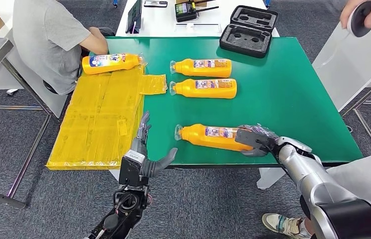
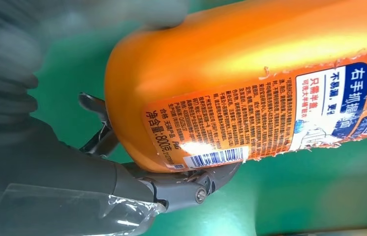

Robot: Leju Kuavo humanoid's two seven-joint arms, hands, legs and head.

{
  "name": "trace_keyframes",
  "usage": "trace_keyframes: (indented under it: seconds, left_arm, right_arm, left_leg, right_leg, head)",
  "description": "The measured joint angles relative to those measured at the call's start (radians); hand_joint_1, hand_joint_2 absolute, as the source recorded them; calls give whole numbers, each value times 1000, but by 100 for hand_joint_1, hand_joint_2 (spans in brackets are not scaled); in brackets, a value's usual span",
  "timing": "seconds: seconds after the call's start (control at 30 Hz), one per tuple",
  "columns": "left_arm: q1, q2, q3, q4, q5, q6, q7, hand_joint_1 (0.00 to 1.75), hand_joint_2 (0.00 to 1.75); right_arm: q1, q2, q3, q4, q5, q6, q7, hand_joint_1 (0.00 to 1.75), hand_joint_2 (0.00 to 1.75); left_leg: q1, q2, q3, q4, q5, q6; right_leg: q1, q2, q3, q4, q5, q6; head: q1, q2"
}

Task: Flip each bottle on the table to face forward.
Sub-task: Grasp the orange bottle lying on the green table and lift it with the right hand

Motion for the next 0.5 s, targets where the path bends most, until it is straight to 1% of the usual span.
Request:
trace_keyframes:
  seconds: [0.1,0.17,0.27,0.37,0.43,0.5]
  left_arm:
    - [0,0,-5,0,0,0,0,0,175]
    - [0,0,-7,0,0,1,0,0,175]
    - [1,0,-12,0,0,10,0,0,175]
    - [2,0,-12,-2,1,21,0,0,175]
    - [4,-1,-12,-7,5,25,0,0,175]
    - [6,-1,-12,-12,9,27,0,0,175]
  right_arm:
    - [4,0,-1,0,-11,-24,-10,175,175]
    - [12,0,-4,0,-26,-56,-32,175,175]
    - [36,1,-18,0,-64,-138,-88,175,175]
    - [68,9,-54,-5,-129,-222,-158,175,175]
    - [87,18,-85,-12,-168,-251,-193,175,175]
    - [98,25,-109,-17,-187,-259,-208,175,175]
  left_leg:
    - [0,0,0,0,0,0]
    - [0,0,0,0,0,0]
    - [0,0,-1,0,0,0]
    - [0,0,-1,0,0,0]
    - [0,0,-1,0,0,0]
    - [0,0,-1,0,0,0]
  right_leg:
    - [0,0,0,0,0,0]
    - [0,0,0,0,0,0]
    - [0,0,0,0,0,0]
    - [0,0,0,0,0,0]
    - [0,0,0,0,0,0]
    - [0,0,0,0,0,0]
  head:
    - [0,0]
    - [0,0]
    - [0,0]
    - [0,0]
    - [0,0]
    - [0,0]
